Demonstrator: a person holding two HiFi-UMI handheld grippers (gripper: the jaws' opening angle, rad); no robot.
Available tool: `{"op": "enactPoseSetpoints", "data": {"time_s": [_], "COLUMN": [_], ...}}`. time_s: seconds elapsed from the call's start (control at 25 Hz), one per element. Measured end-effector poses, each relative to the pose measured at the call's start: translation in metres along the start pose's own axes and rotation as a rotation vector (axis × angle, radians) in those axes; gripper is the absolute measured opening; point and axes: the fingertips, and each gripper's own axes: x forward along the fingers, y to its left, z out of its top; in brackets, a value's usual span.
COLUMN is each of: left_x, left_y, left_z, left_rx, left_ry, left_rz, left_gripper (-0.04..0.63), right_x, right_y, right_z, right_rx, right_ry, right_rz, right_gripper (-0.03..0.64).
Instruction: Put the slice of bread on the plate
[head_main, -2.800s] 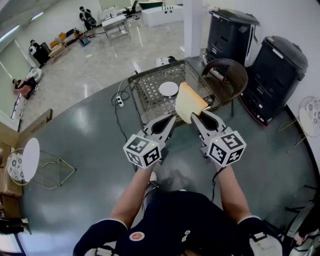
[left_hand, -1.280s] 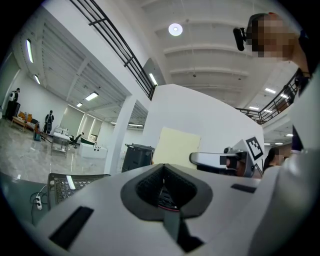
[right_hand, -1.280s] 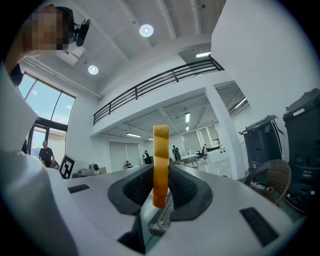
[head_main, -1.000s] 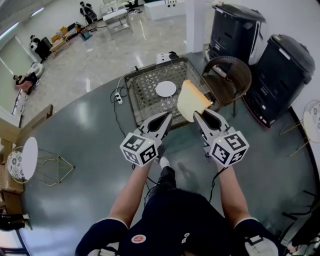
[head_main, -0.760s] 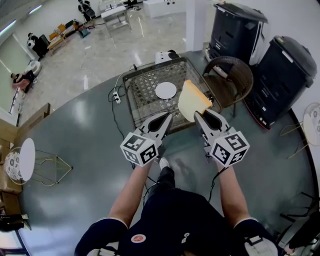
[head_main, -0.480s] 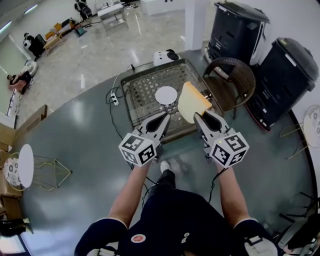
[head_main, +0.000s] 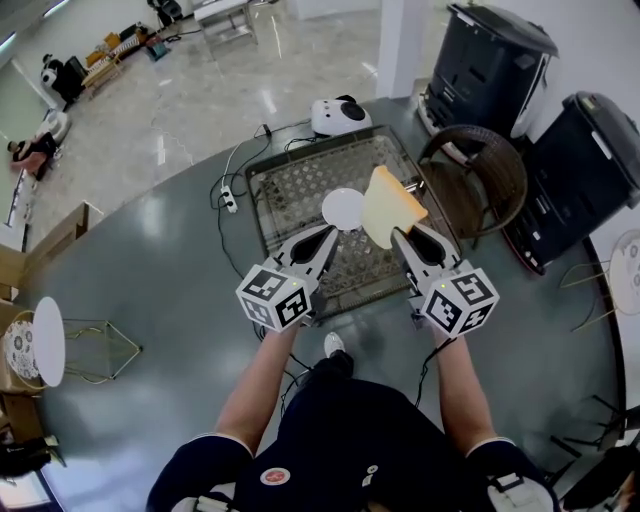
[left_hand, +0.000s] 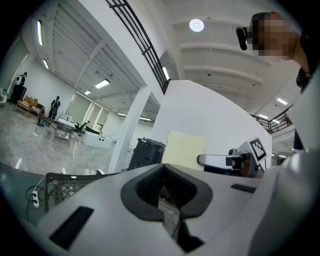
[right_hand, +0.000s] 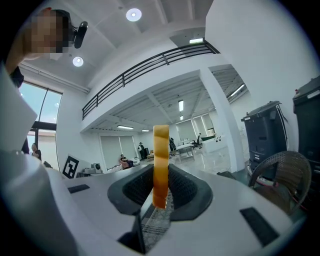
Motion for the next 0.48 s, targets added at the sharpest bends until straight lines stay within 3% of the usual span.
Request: {"op": "enactPoseSetpoints", "data": {"time_s": [0.48], "left_x": [0.016], "left_y": [0.066], "left_z": [-0.001], "left_rx": [-0.041], "left_ry": [0.026], "left_rz": [-0.023], "left_gripper": [0.008], "right_x": [0.073], "right_y": [-0.014], "right_z": [-0.005], "right_rx": [0.017], "right_ry": [0.042], "right_rz": [-0.029], "right_gripper": [0.087]}}
